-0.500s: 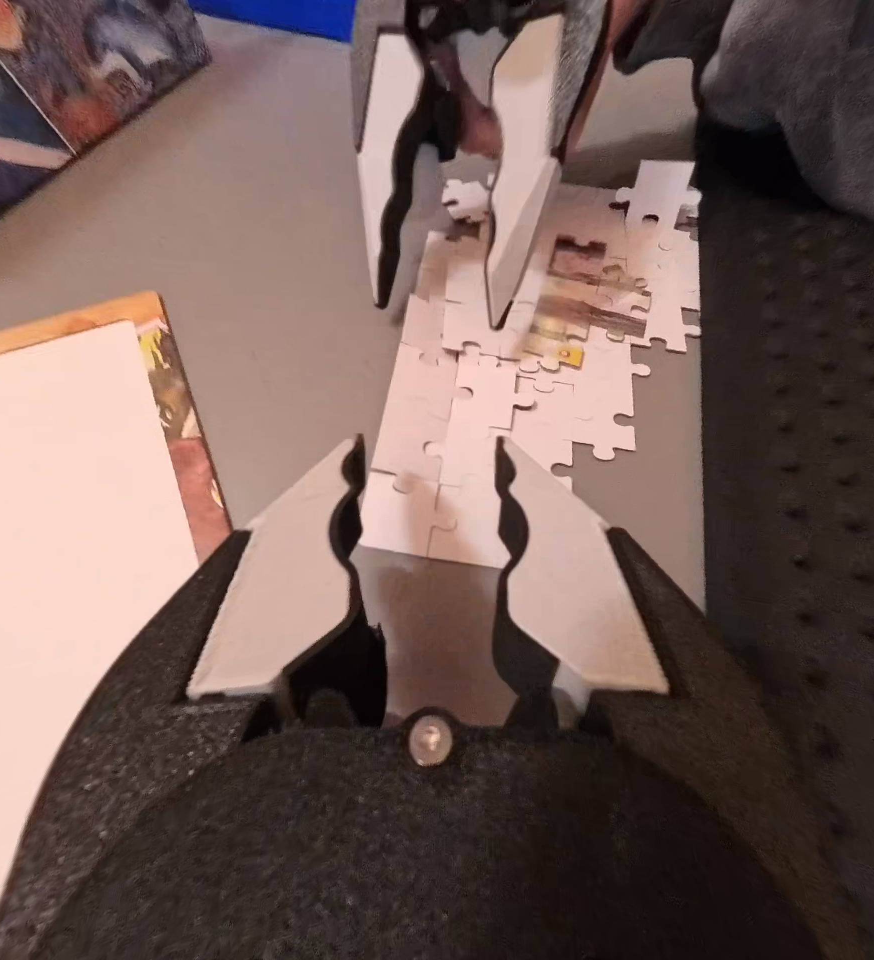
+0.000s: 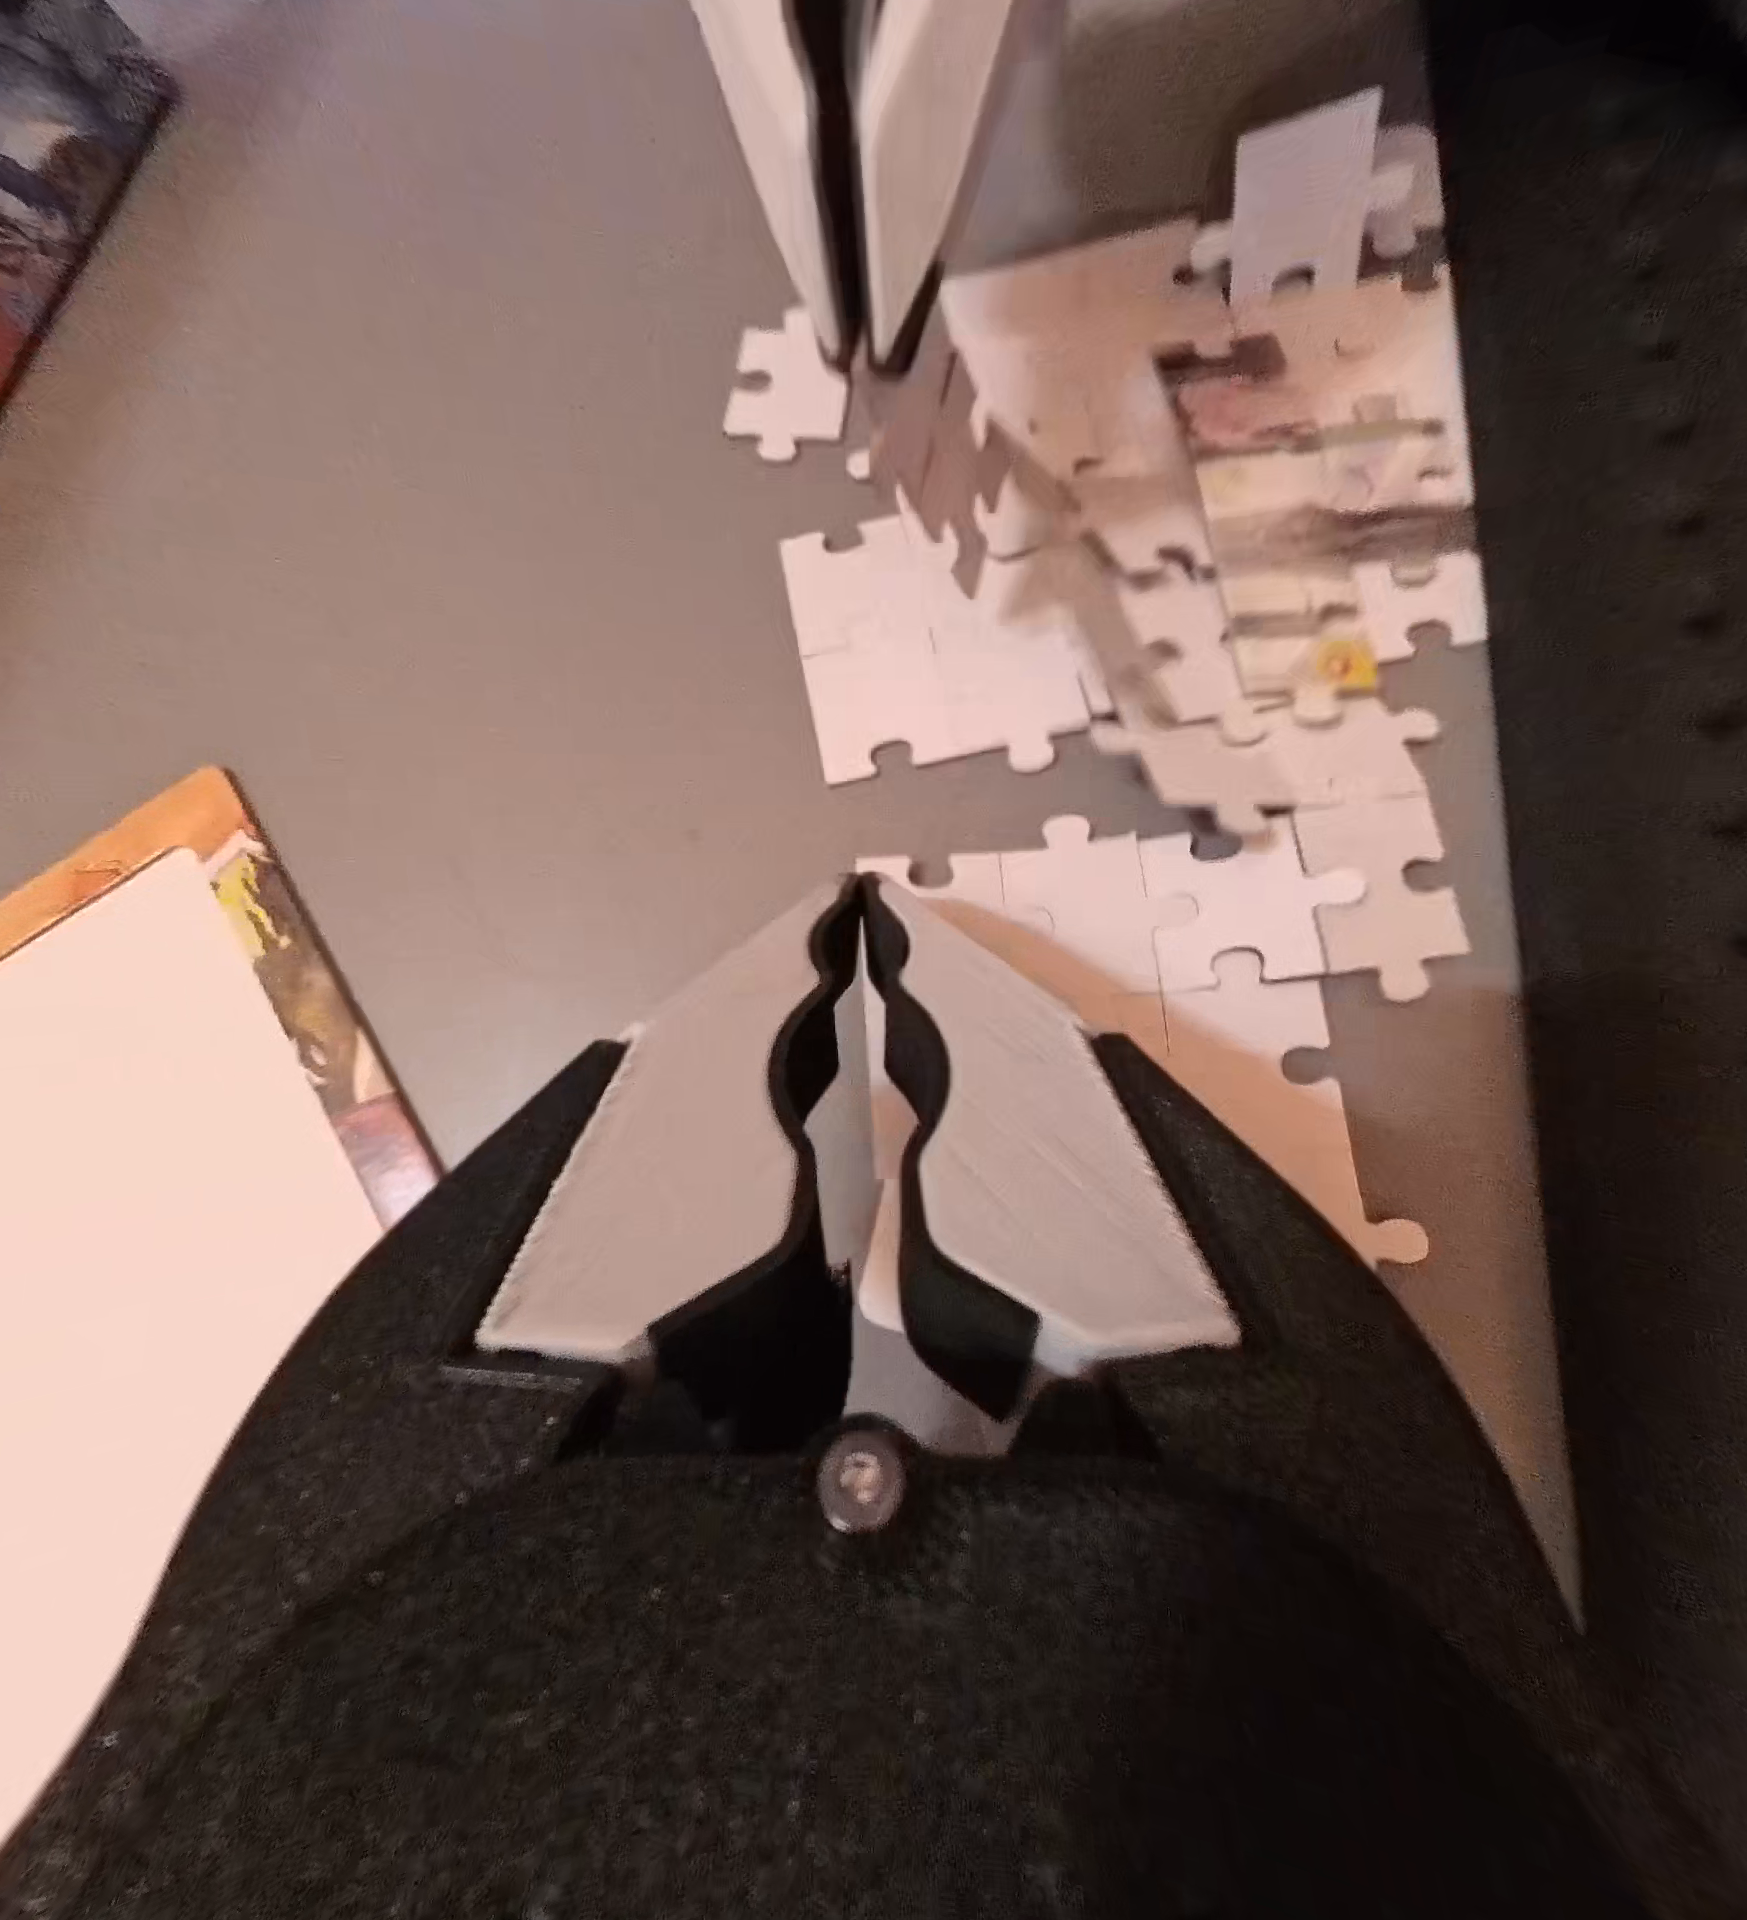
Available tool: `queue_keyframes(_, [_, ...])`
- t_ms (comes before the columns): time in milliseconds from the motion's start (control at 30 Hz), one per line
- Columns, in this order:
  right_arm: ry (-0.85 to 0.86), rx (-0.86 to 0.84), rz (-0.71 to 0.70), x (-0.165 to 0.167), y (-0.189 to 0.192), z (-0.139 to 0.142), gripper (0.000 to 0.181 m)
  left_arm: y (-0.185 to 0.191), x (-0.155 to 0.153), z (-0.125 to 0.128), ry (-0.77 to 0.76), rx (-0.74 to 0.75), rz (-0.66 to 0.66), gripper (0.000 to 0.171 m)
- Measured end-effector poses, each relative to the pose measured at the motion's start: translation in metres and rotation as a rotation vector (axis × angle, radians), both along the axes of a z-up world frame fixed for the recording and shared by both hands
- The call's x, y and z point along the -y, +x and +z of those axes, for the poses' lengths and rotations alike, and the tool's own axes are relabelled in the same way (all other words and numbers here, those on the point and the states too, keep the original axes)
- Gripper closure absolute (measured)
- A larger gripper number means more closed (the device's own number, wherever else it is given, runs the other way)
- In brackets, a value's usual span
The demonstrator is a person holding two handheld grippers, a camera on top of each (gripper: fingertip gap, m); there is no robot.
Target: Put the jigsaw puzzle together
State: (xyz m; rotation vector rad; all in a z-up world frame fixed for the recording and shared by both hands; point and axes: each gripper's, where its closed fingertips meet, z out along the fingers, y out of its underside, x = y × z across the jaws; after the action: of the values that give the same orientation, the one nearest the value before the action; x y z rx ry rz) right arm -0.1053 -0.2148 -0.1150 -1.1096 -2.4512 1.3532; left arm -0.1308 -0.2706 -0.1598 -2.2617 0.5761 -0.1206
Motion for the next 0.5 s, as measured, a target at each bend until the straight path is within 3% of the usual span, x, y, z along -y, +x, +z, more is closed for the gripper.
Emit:
queue_keyframes(33, [0.084, 0.027, -0.055, -0.017, 0.000, -0.018, 0.180, -0.003, -0.002, 0.007, 0.028, 0.026, 0.019, 0.171])
queue_keyframes(100, [0.091, 0.050, -0.114, -0.031, 0.003, -0.031, 0.179, -0.012, -0.003, 0.016, 0.066, 0.043, 0.063, 0.171])
queue_keyframes(233, [-0.331, -0.022, 0.000, 0.000, 0.023, 0.028, 0.179, -0.007, -0.003, 0.025, 0.100, 0.139, 0.089, 0.171])
queue_keyframes(267, [-0.328, -0.011, 0.025, 0.004, 0.026, 0.026, 0.179, 0.009, -0.001, 0.024, 0.085, 0.196, 0.046, 0.160])
queue_keyframes(300, [-0.300, 0.015, 0.050, 0.009, 0.028, 0.017, 0.179, 0.028, 0.002, 0.022, 0.048, 0.246, -0.017, 0.126])
queue_keyframes(367, [-0.127, 0.005, 0.004, 0.007, 0.016, -0.012, 0.179, 0.047, -0.003, 0.008, -0.026, 0.211, -0.043, 0.101])
queue_keyframes(433, [-0.137, -0.010, 0.005, 0.008, 0.017, -0.008, 0.179, 0.062, -0.007, -0.006, -0.076, 0.152, -0.059, 0.095])
queue_keyframes(467, [-0.166, 0.040, 0.023, 0.010, 0.025, -0.006, 0.179, 0.072, -0.008, -0.009, -0.091, 0.152, -0.086, 0.097])
queue_keyframes(500, [-0.092, 0.060, -0.015, 0.000, 0.024, -0.016, 0.179, 0.079, -0.008, -0.013, -0.100, 0.147, -0.100, 0.104])
